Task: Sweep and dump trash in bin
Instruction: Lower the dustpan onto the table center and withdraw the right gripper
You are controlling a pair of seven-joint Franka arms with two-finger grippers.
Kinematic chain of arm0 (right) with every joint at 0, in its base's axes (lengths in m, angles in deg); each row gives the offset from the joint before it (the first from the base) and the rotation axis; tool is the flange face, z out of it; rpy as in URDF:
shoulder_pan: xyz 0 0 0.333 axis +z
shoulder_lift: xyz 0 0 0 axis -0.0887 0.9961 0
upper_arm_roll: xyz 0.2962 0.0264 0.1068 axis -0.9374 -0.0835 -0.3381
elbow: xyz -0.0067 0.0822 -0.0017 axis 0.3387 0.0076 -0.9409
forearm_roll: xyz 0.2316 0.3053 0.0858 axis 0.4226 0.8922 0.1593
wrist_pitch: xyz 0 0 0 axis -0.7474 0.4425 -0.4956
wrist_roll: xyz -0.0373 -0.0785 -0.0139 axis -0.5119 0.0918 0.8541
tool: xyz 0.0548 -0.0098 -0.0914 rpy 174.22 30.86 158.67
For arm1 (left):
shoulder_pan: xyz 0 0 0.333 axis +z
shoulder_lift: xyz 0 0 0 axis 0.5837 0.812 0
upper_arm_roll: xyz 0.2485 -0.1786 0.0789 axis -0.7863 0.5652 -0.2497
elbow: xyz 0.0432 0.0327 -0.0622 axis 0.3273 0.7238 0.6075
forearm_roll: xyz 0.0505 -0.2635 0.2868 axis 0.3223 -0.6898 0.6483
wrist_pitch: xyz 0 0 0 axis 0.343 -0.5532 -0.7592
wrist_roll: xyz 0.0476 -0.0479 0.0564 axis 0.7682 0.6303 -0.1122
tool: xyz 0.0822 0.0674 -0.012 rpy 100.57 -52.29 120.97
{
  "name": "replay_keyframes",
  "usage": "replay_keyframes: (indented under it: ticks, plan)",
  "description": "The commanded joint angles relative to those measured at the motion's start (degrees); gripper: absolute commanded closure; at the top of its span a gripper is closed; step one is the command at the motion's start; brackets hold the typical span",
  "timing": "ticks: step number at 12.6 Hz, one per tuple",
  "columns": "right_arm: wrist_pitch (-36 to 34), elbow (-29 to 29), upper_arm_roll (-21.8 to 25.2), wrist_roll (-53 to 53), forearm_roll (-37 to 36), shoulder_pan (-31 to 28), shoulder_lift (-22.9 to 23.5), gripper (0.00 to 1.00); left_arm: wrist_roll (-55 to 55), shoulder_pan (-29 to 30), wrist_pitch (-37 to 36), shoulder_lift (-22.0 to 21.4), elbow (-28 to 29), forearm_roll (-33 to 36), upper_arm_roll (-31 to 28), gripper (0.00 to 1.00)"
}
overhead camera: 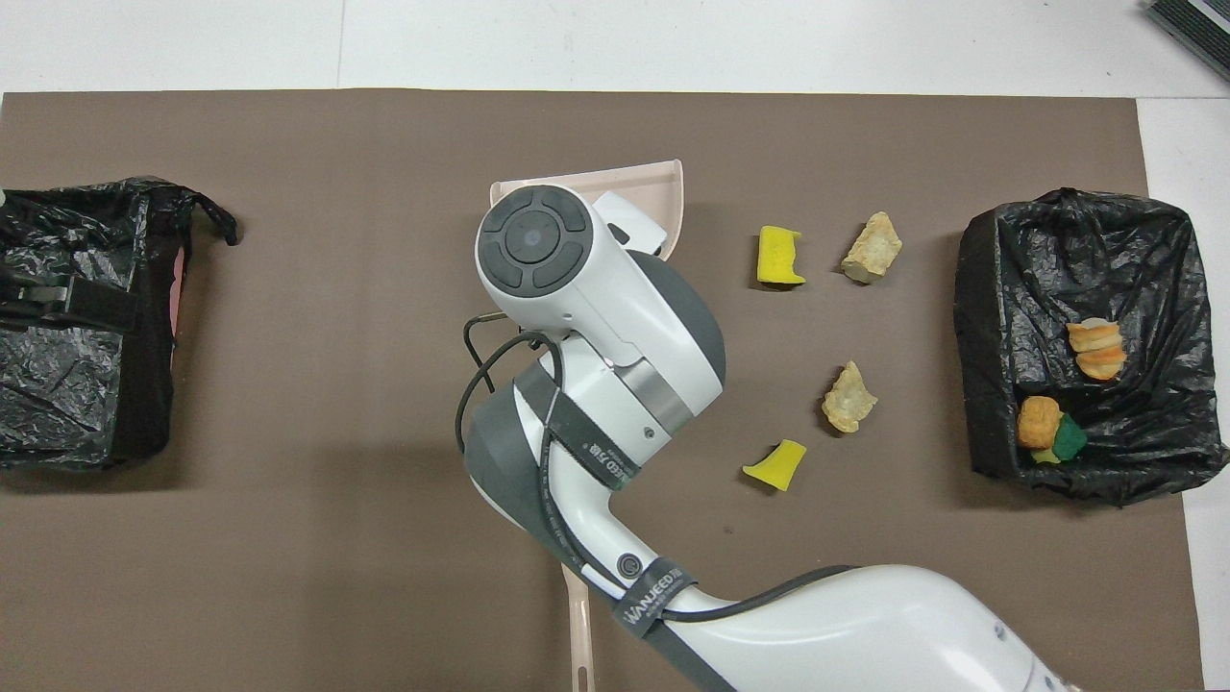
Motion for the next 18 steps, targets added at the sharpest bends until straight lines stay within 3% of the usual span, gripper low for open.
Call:
replay_keyframes:
  ticks: [1, 5, 8, 13, 14, 15, 18]
  plan:
    - [1.3, 2.6, 0.1, -2.8, 1.1, 1.2, 3.2, 1.00, 0.5, 0.7, -0.8, -0.2, -0.2, 0.5, 0.5, 0.00]
    - [2.9, 0.8, 0.0, -3.1, 5.2, 1.1, 3.0, 1.00, 0.6, 0.7, -0.8, -0.2, -0.2, 0.5, 0.5, 0.00]
    - [9.3, -4.6, 0.0, -2.8, 6.8, 0.4, 0.9, 1.00, 0.5, 0.7, -0.8, -0.2, -0.2, 0.5, 0.5, 0.00]
    - [9.3, -6.8, 0.2, -3.0, 4.9, 1.3, 1.4, 1.00, 0.6, 0.7, -0.8, -0.2, -0.2, 0.5, 0.5, 0.00]
    - [9.3, -7.3, 0.2, -3.0, 4.8, 1.2, 1.4, 0.97, 0.5, 0.7, -0.8, -0.2, -0.2, 0.5, 0.5, 0.00]
    - [9.2, -7.6, 0.2, -2.9, 4.9, 1.1, 1.3, 0.84, 0.6, 0.7, -0.8, -0.2, -0.2, 0.5, 0.5, 0.00]
    - [9.2, -8.1, 0.1, -2.9, 5.1, 0.8, 1.1, 0.76, 0.5, 0.7, -0.8, -0.2, -0.2, 0.5, 0.5, 0.00]
